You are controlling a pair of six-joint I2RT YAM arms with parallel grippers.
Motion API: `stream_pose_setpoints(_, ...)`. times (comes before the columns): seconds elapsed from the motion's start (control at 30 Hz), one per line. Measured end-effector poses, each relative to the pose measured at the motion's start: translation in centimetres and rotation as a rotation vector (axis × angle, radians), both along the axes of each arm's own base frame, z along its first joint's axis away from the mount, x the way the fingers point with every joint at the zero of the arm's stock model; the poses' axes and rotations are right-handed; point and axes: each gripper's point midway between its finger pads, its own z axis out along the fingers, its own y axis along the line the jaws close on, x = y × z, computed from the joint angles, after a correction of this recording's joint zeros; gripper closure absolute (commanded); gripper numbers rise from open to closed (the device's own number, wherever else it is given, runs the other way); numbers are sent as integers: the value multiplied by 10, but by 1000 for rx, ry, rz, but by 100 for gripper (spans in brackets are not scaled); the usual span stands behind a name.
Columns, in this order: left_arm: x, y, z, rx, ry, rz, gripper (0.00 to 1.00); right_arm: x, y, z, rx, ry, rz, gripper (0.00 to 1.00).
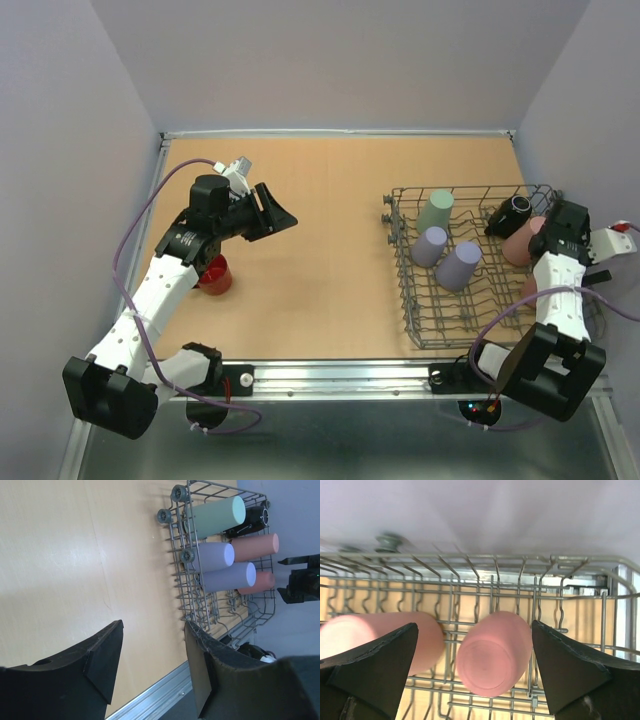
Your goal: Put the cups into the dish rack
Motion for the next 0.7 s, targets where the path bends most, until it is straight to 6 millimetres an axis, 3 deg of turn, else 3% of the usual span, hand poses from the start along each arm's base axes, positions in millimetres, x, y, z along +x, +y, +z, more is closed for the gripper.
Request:
stream_pose_setpoints(0.37,-2,-1,0,-4,3,-5,38,16,-3,67,-22,-86,25,0)
stream_pose_setpoints(0.7,-3,0,-2,-1,19,-1,38,67,23,141,64,-353,203,0)
